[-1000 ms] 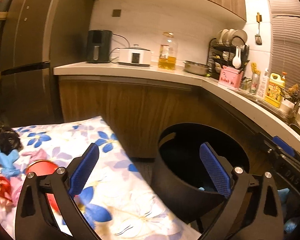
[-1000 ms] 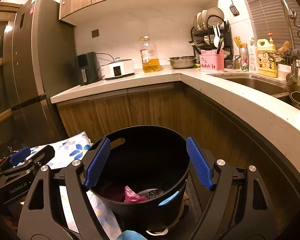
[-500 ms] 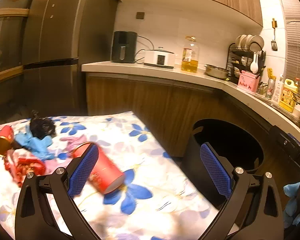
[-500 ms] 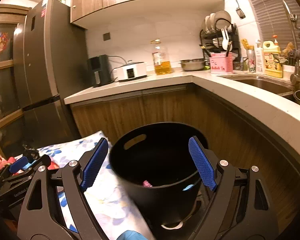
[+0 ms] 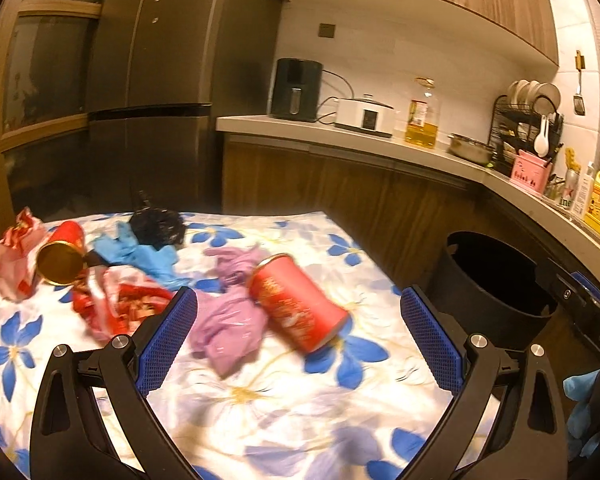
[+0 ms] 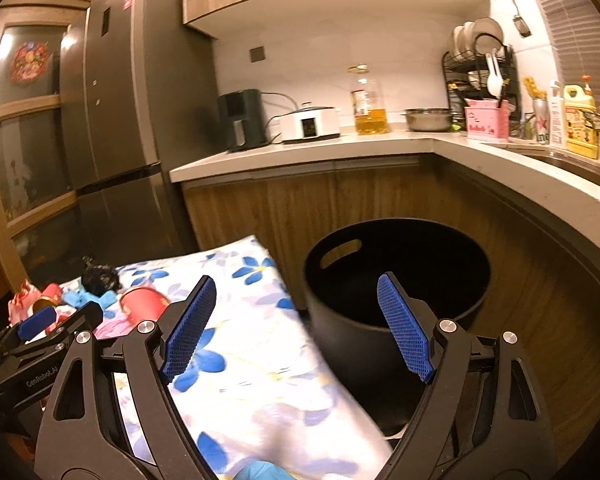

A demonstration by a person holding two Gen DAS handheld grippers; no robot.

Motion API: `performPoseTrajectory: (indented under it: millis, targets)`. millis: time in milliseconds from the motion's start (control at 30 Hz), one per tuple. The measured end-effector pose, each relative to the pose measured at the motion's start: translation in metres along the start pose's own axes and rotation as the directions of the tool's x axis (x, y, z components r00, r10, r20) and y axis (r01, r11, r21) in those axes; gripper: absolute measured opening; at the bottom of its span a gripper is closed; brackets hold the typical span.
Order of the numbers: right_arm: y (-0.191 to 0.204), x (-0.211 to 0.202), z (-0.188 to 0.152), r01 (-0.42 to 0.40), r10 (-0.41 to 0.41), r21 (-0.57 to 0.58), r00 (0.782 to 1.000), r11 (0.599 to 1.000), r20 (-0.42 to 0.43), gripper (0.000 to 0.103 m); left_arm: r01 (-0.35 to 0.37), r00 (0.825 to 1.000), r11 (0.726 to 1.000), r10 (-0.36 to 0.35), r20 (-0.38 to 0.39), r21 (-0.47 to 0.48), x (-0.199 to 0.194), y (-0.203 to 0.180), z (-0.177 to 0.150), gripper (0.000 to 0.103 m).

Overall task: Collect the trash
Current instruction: 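Move both open tools back over the table toward the red can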

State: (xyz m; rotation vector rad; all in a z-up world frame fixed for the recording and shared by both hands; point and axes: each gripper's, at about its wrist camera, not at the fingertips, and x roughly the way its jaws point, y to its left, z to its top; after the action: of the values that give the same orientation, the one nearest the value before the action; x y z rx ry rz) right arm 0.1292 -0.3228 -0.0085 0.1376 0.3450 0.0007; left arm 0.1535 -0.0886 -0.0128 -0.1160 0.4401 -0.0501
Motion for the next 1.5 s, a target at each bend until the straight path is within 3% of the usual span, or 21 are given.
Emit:
performPoseTrajectory:
  millis: [767, 1333, 1500]
  targets:
    - [0.11, 0.053, -0.04, -0.175, 0.164, -0.126, 0.982, 0.977, -0.096, 0.082, -0.134, 0.991, 0.989, 0.135, 0.013, -0.059, -0.017, 0.095, -0.007, 0.097]
    - [0.159, 0.12, -0.053, -0.208, 0.169, -0.182, 0.963, 0.961, -0.21, 0.082, -0.16, 0.987, 0.981, 0.158, -0.023, -0.106, 0.004, 0.136, -0.01, 0.097]
    - [0.158, 0.135, -0.055, -0.209, 0.165, -0.159, 0.954, 0.965, -0.252, 0.074, -0.146, 0.989, 0.983, 0.141, -0.049, -0.113, 0.014, 0.139, -0.012, 0.097]
